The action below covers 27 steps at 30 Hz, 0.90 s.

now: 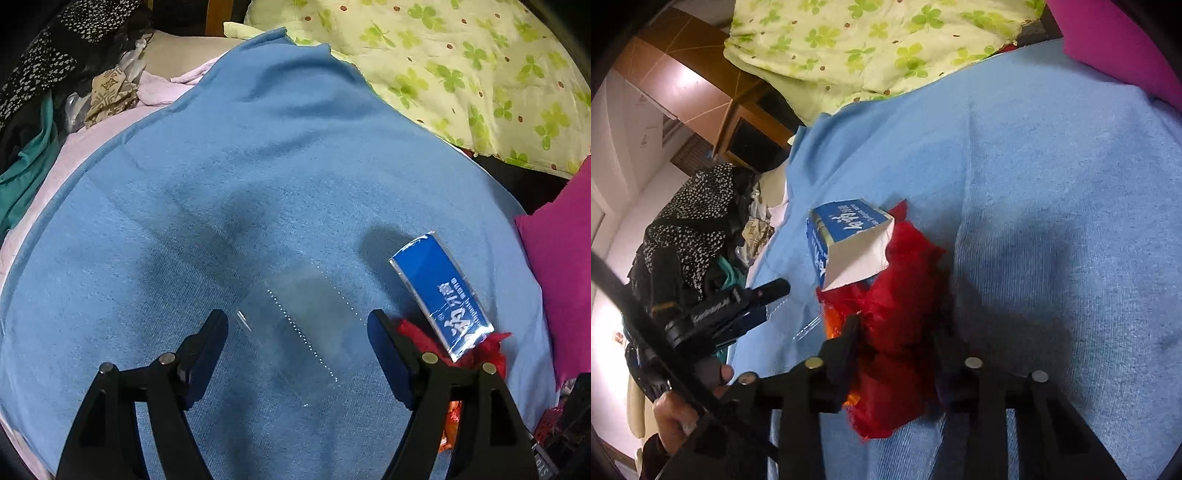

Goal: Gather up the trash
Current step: 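Grasp the clear plastic tray with the left tool while the right tool holds the red bag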

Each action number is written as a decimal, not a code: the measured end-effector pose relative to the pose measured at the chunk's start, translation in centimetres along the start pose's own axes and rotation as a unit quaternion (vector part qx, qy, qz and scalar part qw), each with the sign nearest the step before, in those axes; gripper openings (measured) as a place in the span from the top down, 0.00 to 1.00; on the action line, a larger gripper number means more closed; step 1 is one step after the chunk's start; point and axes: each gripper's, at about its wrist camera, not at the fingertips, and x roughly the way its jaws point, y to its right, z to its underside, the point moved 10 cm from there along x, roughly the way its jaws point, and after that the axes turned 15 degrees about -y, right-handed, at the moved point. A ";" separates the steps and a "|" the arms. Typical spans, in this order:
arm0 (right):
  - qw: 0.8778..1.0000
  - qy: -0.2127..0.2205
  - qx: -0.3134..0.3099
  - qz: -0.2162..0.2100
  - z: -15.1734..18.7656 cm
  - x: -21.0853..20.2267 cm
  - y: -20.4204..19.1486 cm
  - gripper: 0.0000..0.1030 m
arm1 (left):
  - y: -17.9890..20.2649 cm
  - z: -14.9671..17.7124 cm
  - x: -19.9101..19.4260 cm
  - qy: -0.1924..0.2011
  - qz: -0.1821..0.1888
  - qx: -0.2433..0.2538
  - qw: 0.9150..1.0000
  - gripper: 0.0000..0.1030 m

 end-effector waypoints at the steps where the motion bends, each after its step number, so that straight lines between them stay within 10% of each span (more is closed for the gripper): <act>1: 1.000 0.005 -0.004 0.003 0.0 -0.4 -0.1 0.68 | -0.1 0.1 0.0 0.002 -0.003 0.001 1.000 0.23; 14: 0.996 0.087 0.000 0.004 0.3 -7.4 0.4 0.68 | -5.9 1.4 -2.7 -0.014 0.017 -0.033 0.999 0.26; 19: 0.995 0.096 -0.001 -0.005 0.4 -8.0 0.0 0.68 | -3.0 0.8 -4.3 -0.003 0.055 -0.033 0.998 0.25; 27: 0.995 0.094 -0.010 0.000 0.7 -7.9 0.1 0.68 | 0.2 -0.1 -0.2 -0.053 0.002 -0.052 0.997 0.25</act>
